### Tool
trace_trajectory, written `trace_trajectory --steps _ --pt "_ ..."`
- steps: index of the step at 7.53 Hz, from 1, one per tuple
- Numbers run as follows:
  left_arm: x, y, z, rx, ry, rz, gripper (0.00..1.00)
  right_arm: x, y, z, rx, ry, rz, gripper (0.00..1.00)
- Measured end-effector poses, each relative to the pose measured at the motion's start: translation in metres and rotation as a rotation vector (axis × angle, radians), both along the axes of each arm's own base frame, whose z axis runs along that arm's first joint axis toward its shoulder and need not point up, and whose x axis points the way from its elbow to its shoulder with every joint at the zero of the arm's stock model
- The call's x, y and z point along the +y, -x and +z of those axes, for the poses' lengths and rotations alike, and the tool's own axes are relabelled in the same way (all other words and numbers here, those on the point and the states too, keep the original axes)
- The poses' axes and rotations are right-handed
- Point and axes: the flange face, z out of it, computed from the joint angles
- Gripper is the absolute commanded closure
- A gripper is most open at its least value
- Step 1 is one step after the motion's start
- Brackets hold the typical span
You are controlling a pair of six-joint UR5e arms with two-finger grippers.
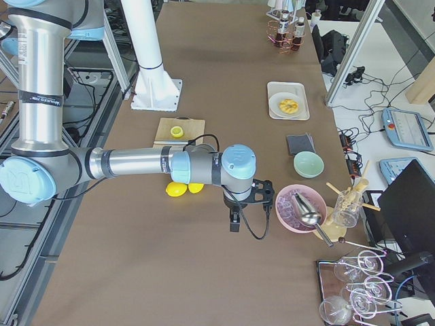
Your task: Place tea on tray
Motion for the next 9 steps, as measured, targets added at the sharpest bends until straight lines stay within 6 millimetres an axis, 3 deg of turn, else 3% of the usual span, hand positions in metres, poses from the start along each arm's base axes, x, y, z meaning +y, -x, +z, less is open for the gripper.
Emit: trace_trajectory --steps 2,5,9 --pt "-0.016 -0.010 -0.015 -0.002 -0.214 0.024 0.02 0.002 0.000 0.001 0.000 0.002 0.001 0.00" --pt "-0.039 -0.025 -0.040 0.083 -0.296 -0.026 0.02 0.002 0.000 0.002 0.004 0.006 0.002 0.00" --pt "-0.087 -0.100 -0.108 0.284 -0.143 -0.118 0.02 0.006 -0.001 0.006 0.003 0.018 0.005 0.00"
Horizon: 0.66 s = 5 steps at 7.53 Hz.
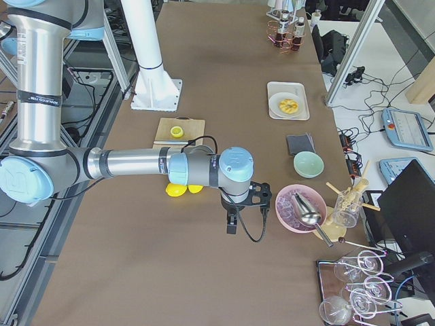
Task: Place tea on tray
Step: 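Move the left gripper over the copper rack toward a tea bottle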
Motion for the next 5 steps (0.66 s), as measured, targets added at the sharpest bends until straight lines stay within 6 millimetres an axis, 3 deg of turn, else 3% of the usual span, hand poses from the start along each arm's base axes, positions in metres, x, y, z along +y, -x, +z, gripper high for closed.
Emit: trace_trajectory --steps 3,5 --pt "-0.033 -0.081 -0.021 0.007 0.102 -0.176 0.02 -0.001 0.000 0.002 0.001 0.007 0.002 0.00" --pt "-0.050 -0.099 -0.010 -0.036 0.125 -0.278 0.02 0.000 0.000 0.003 0.000 0.008 0.003 0.00"
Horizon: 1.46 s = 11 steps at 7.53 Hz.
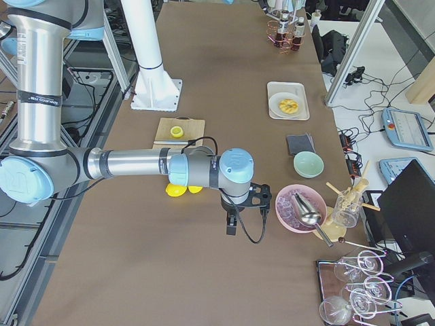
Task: Place tea on tray
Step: 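Move the left gripper over the copper rack toward a tea bottle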
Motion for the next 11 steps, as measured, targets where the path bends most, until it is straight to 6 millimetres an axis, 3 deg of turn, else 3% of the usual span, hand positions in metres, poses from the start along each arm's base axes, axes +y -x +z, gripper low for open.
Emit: trace_trajectory --steps 2,6,9,11 --pt "-0.016 -0.001 0.013 -0.053 0.008 -0.074 0.02 0.000 0.000 0.001 0.001 0.001 0.000 0.00" --pt "-0.061 -0.017 -0.005 -0.062 -0.017 -0.122 0.05 0.000 0.000 0.001 0.000 0.002 0.000 0.00" --pt "-0.067 -0.060 -0.006 -0.105 -0.045 -0.126 0.10 0.000 0.000 0.001 0.000 0.003 0.001 0.00" --pt "-0.065 -0.066 -0.002 -0.135 -0.064 -0.106 0.10 0.000 0.000 0.001 0.000 0.003 0.001 0.00"
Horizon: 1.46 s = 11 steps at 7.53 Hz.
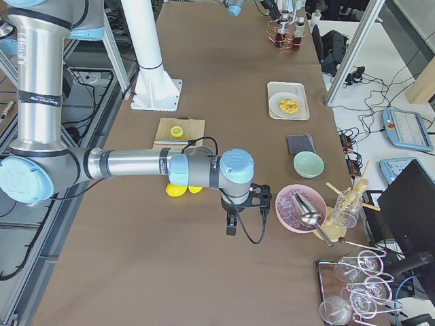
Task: Place tea on tray
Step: 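Move the left gripper over the copper rack toward a tea bottle, then grasp a white-capped tea bottle with the left gripper and lift it out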
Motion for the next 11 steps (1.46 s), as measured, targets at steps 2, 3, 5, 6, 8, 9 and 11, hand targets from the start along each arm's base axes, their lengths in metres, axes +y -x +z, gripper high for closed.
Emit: trace_trajectory --steps 2,3,5,6,8,9,11 --pt "-0.001 0.009 0.002 -0.053 -0.033 0.027 0.04 0.001 0.000 0.000 -0.006 0.001 0.000 0.00" --pt "-0.003 0.017 0.003 -0.059 -0.033 0.032 0.04 0.003 0.001 0.001 -0.010 0.004 0.000 0.00" --pt "-0.006 0.029 0.007 -0.069 -0.031 0.027 0.04 0.004 0.001 0.001 -0.012 0.004 0.000 0.00" --pt "-0.010 0.033 0.008 -0.069 -0.027 0.016 0.05 0.004 0.001 0.001 -0.012 0.004 0.000 0.00" --pt "-0.018 0.033 0.005 -0.066 -0.026 0.007 0.05 0.003 0.001 0.000 -0.018 0.001 0.000 0.00" --pt "-0.024 0.031 0.005 -0.064 -0.019 0.003 0.11 0.002 0.002 -0.001 -0.020 0.000 0.001 0.00" --pt "-0.031 0.029 0.004 -0.060 -0.015 -0.002 0.46 0.000 0.002 -0.002 -0.021 -0.002 0.000 0.00"
